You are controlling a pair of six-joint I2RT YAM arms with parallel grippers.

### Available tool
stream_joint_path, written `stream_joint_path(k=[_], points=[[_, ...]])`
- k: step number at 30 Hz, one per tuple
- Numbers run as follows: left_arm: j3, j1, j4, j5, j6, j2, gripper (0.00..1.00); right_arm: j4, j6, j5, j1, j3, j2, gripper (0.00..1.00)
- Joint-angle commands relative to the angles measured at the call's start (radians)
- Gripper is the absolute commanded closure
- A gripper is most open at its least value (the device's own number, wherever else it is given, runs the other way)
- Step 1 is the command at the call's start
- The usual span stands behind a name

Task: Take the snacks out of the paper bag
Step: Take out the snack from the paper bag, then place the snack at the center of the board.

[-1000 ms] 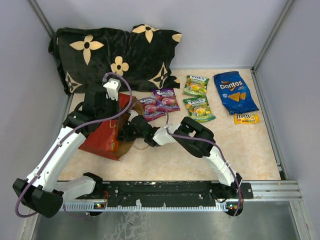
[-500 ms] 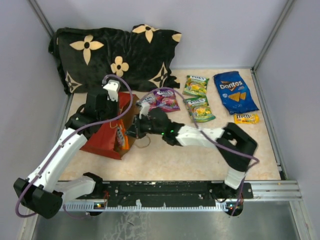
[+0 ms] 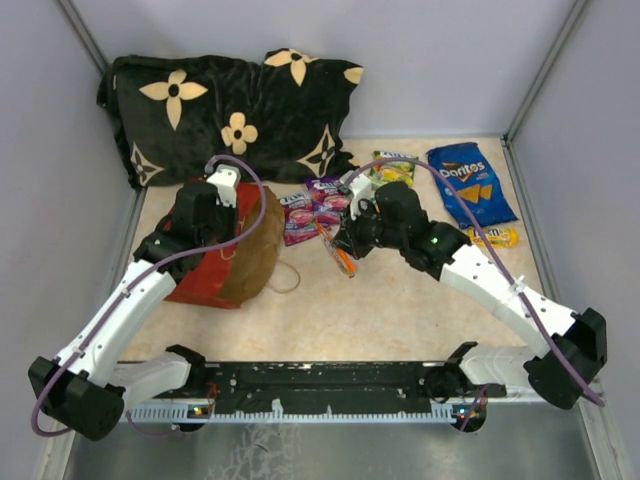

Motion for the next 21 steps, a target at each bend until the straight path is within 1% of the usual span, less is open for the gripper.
stream_joint_path(k=[1, 2, 4, 5, 9, 10, 11, 12, 15, 17, 20, 21], points=[[-0.007, -0.002, 0.031, -0.005, 0.009, -0.013, 0.99, -0.347, -0.208, -0.108, 0.001, 0.150, 0.037, 1.00], [-0.011, -0.002, 0.029, -0.009, 0.009, -0.015, 0.99, -0.374, -0.227, -0.168, 0.001, 0.161, 0.047, 1.00], [-0.023, -0.001, 0.029, -0.017, 0.010, -0.023, 0.99, -0.411, -0.260, -0.213, 0.001, 0.166, 0.056, 1.00], [-0.028, -0.002, 0.031, -0.020, 0.010, -0.027, 0.99, -0.422, -0.274, -0.212, 0.001, 0.164, 0.063, 1.00], [-0.039, -0.002, 0.034, -0.026, 0.012, -0.032, 0.99, -0.433, -0.298, -0.110, -0.019, 0.162, 0.140, 1.00], [-0.041, -0.002, 0.036, -0.026, 0.012, -0.031, 0.99, -0.415, -0.294, -0.094, -0.037, 0.162, 0.178, 0.97], [-0.039, -0.002, 0.036, -0.023, 0.012, -0.029, 0.99, -0.382, -0.282, -0.080, -0.062, 0.163, 0.219, 0.96], [-0.036, -0.001, 0.036, -0.019, 0.012, -0.027, 0.99, -0.321, -0.266, -0.080, -0.090, 0.165, 0.260, 1.00], [-0.026, -0.002, 0.034, -0.013, 0.013, -0.025, 0.99, -0.176, -0.198, -0.050, -0.148, 0.198, 0.386, 1.00], [-0.017, -0.002, 0.028, -0.017, 0.016, -0.028, 0.99, -0.105, -0.183, -0.032, -0.157, 0.254, 0.466, 1.00], [-0.004, -0.002, 0.018, -0.029, 0.014, -0.041, 0.99, -0.050, -0.162, -0.006, -0.159, 0.372, 0.588, 1.00], [0.000, -0.002, 0.015, -0.031, 0.012, -0.046, 0.99, -0.035, -0.150, 0.014, -0.158, 0.409, 0.611, 0.98]])
